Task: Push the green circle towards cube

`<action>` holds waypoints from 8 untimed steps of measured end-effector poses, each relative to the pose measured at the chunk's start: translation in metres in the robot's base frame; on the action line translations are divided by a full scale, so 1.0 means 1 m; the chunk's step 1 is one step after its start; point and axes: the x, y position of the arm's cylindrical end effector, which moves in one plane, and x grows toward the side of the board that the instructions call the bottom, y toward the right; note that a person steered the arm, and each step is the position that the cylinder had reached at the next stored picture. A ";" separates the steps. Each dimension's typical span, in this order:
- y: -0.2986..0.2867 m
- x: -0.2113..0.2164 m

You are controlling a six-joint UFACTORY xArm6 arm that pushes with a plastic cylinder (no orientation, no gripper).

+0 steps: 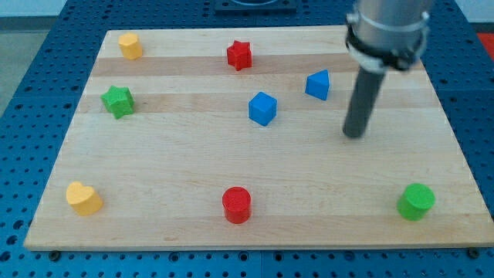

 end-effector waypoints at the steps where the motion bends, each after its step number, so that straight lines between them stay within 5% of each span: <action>1: 0.018 0.059; 4: 0.111 0.049; 6: 0.111 0.128; 8: 0.060 0.120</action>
